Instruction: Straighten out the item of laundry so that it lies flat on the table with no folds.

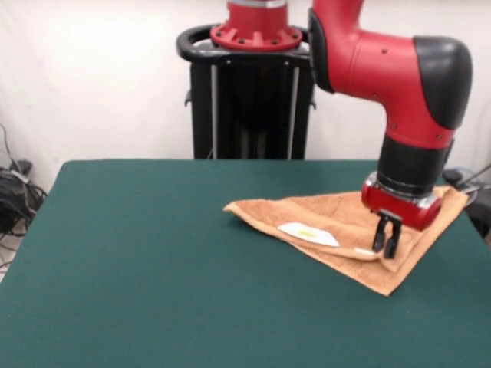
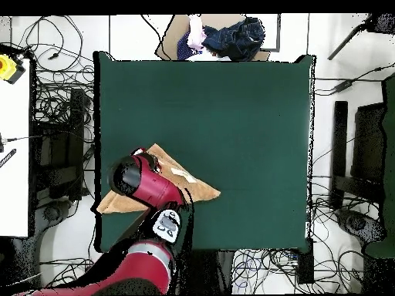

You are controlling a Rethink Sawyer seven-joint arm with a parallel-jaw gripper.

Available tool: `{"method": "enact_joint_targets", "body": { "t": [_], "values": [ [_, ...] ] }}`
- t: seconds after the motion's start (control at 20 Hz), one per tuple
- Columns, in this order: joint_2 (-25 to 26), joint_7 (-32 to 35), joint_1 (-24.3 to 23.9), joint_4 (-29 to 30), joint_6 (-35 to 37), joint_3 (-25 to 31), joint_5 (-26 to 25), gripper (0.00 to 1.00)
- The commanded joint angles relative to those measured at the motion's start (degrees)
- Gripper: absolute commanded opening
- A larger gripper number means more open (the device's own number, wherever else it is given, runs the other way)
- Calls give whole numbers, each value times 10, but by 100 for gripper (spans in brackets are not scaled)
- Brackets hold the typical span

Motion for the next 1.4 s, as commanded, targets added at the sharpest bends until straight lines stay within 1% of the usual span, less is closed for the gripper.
{"method": "enact_joint_targets", "body": {
  "t": [0.05,0.3,0.4,0.55,0.6,0.7,0.9,1.2,1.4],
  "values": [
    [-22,134,10,8,76,-1,15,0],
    [-32,129,2,40,43,13,5,0],
    [-23,131,-13,55,8,38,1,0],
    [12,146,-39,71,-66,78,-21,0],
    [20,151,-44,76,-79,85,-25,0],
    [23,153,-49,86,-83,89,-28,0],
    [8,140,-60,107,-74,88,-37,0],
    [-7,130,-89,134,-65,106,-51,0],
    [-10,134,-93,144,-66,116,-54,0]
  ]
}}
